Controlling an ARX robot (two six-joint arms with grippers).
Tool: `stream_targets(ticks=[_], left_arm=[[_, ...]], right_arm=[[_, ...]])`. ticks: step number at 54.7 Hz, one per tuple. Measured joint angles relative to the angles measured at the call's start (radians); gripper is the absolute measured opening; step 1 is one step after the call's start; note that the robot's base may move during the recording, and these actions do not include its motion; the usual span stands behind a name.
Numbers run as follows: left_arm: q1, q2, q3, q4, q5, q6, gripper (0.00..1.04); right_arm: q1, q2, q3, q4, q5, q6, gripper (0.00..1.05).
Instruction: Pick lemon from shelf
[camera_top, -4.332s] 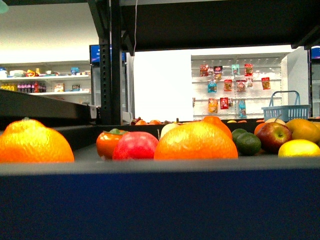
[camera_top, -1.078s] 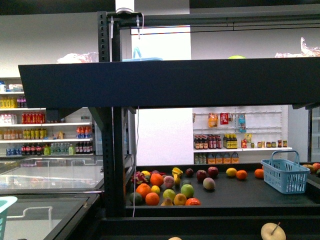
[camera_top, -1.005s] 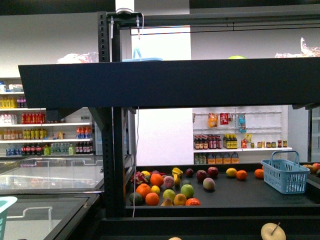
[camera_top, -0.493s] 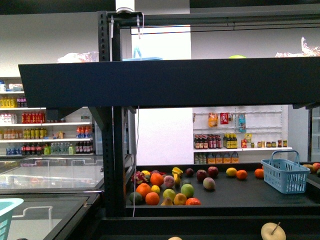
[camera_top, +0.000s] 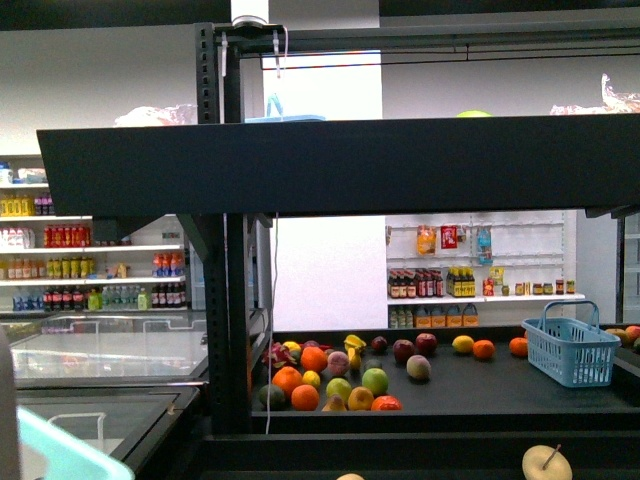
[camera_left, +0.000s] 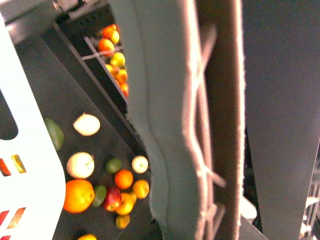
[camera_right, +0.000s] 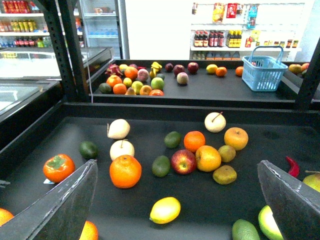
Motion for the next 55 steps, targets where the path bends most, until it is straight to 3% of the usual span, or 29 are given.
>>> stream_targets(ticks=[14, 33, 55], left_arm=[[-0.201, 0.013, -0.013, 0.034, 0.100, 0.087, 0.08], [-0.428, 0.218, 0.057, 0.116, 0.128, 0.149, 0.08], [-0.555, 0.396, 0.227, 0.093, 0.150, 0.199, 0.08]], right_arm=[[0.000, 0.000, 0.000, 0.000, 0.000, 0.000, 0.97], [0.000, 0.000, 0.000, 0.000, 0.000, 0.000, 0.97], [0.000, 0.000, 0.000, 0.000, 0.000, 0.000, 0.97]])
